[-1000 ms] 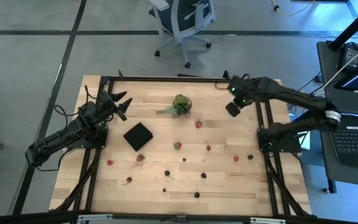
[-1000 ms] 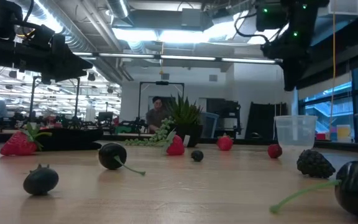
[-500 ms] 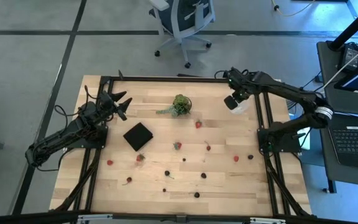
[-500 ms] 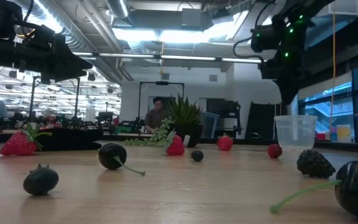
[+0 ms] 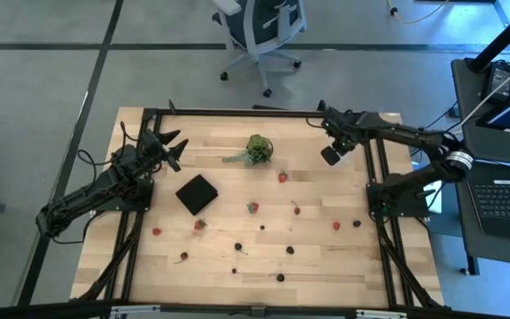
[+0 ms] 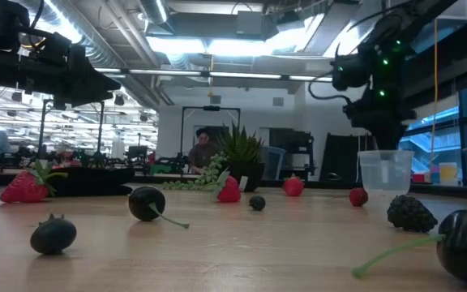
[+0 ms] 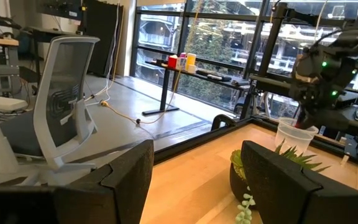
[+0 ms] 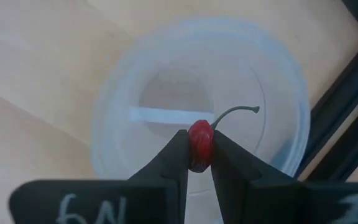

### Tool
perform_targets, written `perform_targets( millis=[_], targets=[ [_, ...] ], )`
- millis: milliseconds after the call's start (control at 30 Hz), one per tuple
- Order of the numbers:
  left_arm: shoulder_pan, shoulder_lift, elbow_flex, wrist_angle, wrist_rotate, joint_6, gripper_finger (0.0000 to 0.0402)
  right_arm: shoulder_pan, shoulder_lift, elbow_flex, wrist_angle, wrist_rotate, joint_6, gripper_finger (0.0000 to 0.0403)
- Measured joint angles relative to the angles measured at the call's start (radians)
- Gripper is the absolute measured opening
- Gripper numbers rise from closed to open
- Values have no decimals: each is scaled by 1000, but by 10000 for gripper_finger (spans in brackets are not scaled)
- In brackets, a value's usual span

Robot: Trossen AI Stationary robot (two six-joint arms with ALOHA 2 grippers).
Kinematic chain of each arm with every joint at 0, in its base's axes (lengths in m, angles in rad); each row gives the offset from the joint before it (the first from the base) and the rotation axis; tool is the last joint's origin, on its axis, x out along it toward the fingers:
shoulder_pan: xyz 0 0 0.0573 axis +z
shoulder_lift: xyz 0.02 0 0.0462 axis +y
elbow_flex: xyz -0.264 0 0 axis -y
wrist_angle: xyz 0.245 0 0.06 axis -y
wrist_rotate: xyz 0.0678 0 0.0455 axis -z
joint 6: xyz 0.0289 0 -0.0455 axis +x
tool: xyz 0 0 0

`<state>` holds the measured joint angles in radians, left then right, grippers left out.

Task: Pick and placing Produce into tupperware
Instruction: Put the top red cherry into the bin, then put the right red raspberry into the bin

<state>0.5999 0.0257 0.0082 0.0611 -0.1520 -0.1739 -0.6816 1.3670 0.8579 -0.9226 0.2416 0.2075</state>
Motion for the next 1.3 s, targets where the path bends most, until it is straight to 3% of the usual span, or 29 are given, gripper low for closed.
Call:
perform_targets(
  millis=[267,633,1167,1300],
  targets=[
    [0,0,0,0,0,-3,236,-43,-3,-32,96,0,-6,59],
    [0,0,0,0,0,-1,236,-49,-3,-32,97,1,-3,76],
    [0,0,0,0,0,1,236,-49,-7,-28,89,1,-6,163],
    [0,0,0,0,0,1,236,-16,-62,19,41,5,-3,173]
  ],
)
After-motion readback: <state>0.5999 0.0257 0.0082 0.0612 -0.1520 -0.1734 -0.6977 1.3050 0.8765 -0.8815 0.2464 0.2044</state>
